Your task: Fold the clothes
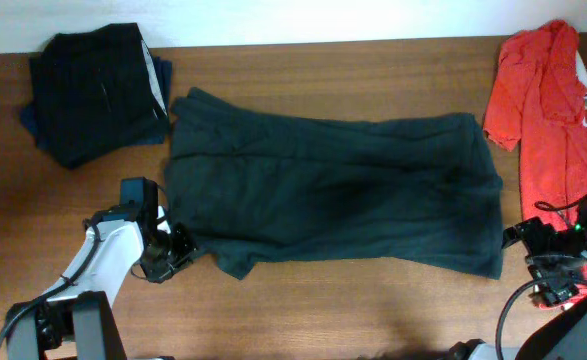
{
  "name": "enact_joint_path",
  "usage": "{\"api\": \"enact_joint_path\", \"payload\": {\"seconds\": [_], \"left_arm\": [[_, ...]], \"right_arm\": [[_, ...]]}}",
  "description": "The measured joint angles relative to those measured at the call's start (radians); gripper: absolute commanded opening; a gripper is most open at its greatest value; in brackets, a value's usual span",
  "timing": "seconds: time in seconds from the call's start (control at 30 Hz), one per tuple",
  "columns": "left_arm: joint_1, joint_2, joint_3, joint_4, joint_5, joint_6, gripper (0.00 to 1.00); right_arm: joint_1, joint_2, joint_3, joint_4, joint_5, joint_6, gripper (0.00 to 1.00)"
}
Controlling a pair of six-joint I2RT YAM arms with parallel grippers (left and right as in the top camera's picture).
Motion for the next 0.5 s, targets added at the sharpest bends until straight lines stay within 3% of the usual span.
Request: {"api": "enact_joint_path", "payload": {"seconds": [0.1, 0.17, 0.3, 0.4, 0.5], "left_arm": [[0.000, 0.001, 0.000, 0.002, 0.000, 0.000, 0.01], [0.000, 0.002, 0.000, 0.002, 0.000, 0.000, 0.01], [0.000, 0.002, 0.000, 0.003, 0.000, 0.000, 0.01], [0.000, 0.002, 0.000, 0.001, 0.000, 0.000, 0.01], [0.000, 0.002, 0.000, -0.002, 0.000, 0.000, 0.01]], "right_arm": [[-0.002, 0.003, -0.108, 0.119, -0.041, -0.001, 0.84], [-0.002, 0.022, -0.195, 0.224, -0.056, 0.002, 0.75], [-0.002, 0.047, -0.217, 0.288, -0.063, 0.009, 0.73], [-0.002, 0.106, -0.213, 0.299, -0.047, 0.046, 0.59], [-0.003, 0.129, -0.196, 0.290, -0.044, 0.059, 0.29]]}}
